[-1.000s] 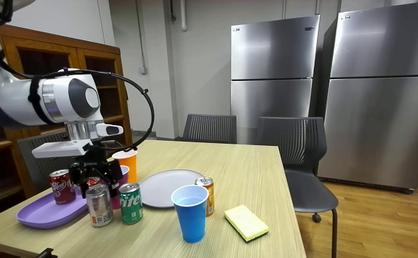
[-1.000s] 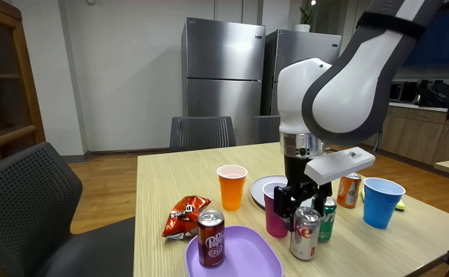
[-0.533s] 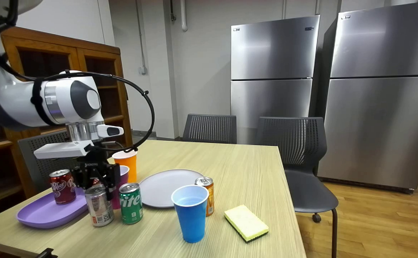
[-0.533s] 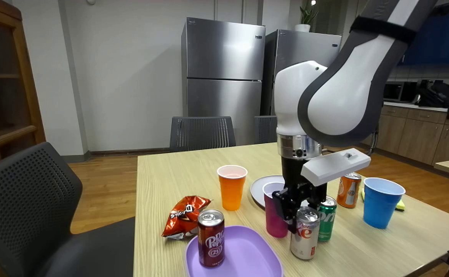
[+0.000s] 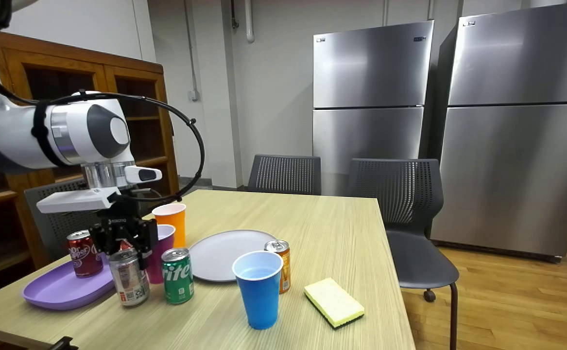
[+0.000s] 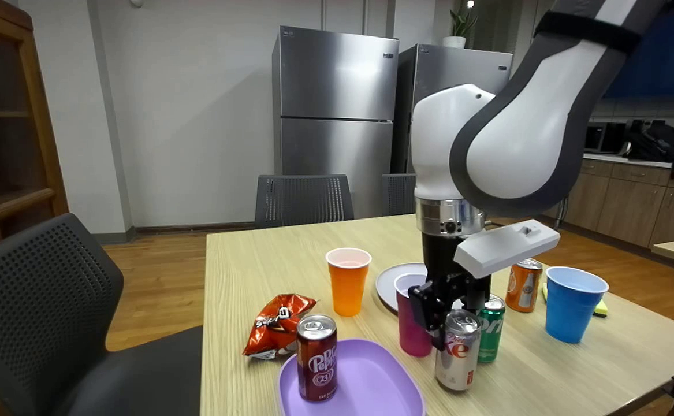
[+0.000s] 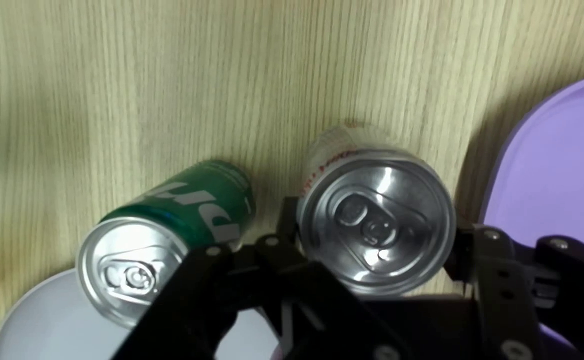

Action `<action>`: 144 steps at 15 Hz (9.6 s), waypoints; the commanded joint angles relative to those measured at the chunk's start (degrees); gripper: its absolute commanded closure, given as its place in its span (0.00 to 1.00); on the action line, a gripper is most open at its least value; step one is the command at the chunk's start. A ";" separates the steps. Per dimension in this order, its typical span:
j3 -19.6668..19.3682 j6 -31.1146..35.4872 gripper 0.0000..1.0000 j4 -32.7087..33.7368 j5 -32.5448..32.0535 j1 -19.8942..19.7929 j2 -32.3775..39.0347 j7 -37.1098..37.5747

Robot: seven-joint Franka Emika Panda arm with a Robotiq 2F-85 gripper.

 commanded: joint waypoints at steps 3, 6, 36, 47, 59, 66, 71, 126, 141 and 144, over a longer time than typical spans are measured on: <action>1.77 -3.13 0.61 -3.26 1.49 0.40 -8.83 -1.85; 3.03 -3.81 0.61 -3.40 1.88 0.25 -11.14 -2.59; 7.75 -9.55 0.61 12.74 4.63 3.56 1.16 -4.19; 6.53 -12.87 0.61 19.37 4.58 5.30 8.33 -3.46; 4.98 -14.11 0.61 23.54 5.10 6.22 12.37 -3.58; 4.61 -14.28 0.34 24.02 5.17 6.50 12.98 -3.60; 4.45 -13.97 0.00 23.14 5.32 6.27 12.00 -3.74; -8.01 -0.36 0.00 -9.13 15.53 -9.76 -15.94 -36.63; -4.31 1.64 0.00 -3.78 8.66 -9.74 -5.56 -31.69; -4.28 1.30 0.00 -1.59 7.55 -9.62 -3.23 -30.95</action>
